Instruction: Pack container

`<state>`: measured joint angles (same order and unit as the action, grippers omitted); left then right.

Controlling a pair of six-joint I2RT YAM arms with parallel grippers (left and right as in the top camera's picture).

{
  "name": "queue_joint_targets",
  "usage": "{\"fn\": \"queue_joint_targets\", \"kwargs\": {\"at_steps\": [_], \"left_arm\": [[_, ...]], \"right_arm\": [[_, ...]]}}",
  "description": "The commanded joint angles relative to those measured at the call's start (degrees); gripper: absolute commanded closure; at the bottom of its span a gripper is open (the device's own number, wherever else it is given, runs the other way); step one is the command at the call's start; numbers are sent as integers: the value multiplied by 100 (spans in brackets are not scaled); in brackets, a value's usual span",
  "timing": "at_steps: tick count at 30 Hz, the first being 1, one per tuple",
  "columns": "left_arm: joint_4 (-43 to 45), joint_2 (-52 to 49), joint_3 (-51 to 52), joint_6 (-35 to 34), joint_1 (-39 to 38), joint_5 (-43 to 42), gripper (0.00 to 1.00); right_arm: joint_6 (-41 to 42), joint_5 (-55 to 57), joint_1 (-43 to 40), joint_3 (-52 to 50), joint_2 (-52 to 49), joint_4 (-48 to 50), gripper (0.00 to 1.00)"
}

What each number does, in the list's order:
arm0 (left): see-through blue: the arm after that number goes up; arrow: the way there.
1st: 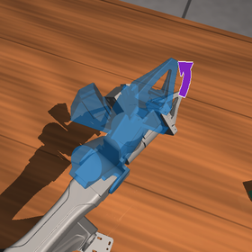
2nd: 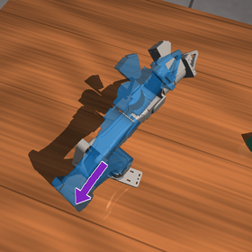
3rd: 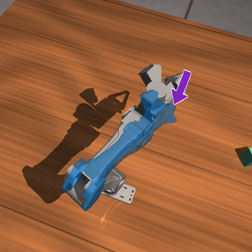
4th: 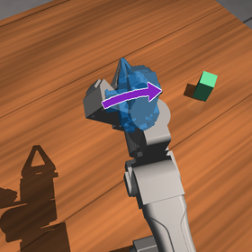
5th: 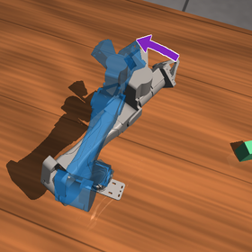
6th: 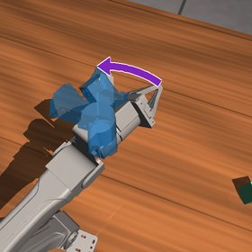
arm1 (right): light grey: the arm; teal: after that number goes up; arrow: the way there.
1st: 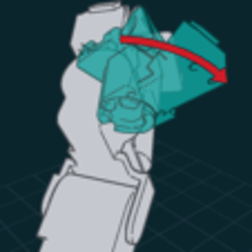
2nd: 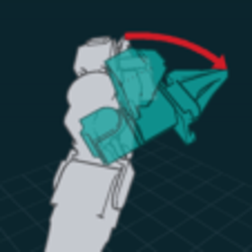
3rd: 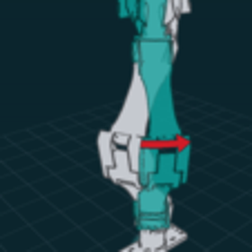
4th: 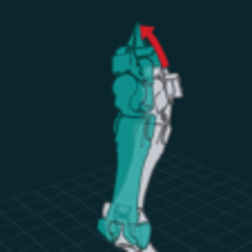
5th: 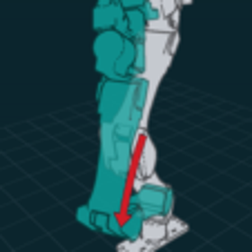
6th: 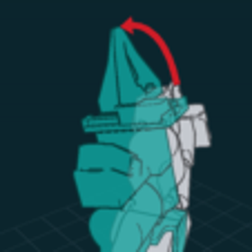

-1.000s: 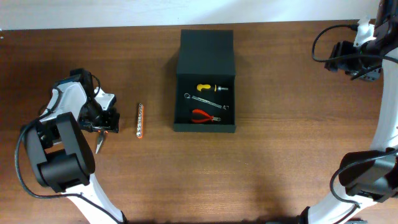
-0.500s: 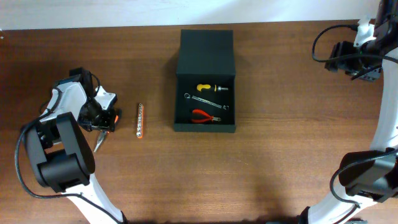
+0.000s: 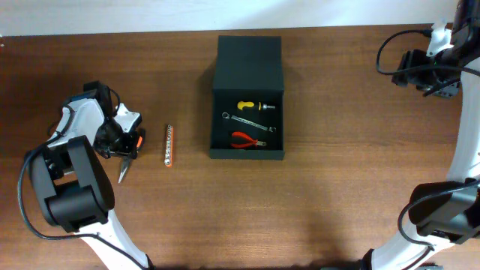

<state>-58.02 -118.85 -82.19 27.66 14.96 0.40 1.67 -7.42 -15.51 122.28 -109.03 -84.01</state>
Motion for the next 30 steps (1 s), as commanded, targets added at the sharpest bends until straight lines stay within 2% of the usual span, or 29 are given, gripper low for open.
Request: {"fn": "queue_joint_targets", "kwargs": {"at_steps": [1, 10, 19, 26, 30], "left_arm": [[98, -31, -37, 0, -7, -68, 98], [-81, 28, -352, -251, -9, -136, 98], [-686, 129, -1486, -223, -175, -127, 98], [-1113, 131, -2081, -87, -487, -118, 98], [-1357, 136, -2334, 426, -931, -175, 98]], "right_arm": [[33, 52, 9, 2, -15, -4, 34], [33, 52, 9, 2, -15, -4, 34], [33, 52, 11, 2, -15, -4, 34], [33, 52, 11, 2, -15, -7, 34], [35, 50, 11, 2, -15, -4, 34]]}}
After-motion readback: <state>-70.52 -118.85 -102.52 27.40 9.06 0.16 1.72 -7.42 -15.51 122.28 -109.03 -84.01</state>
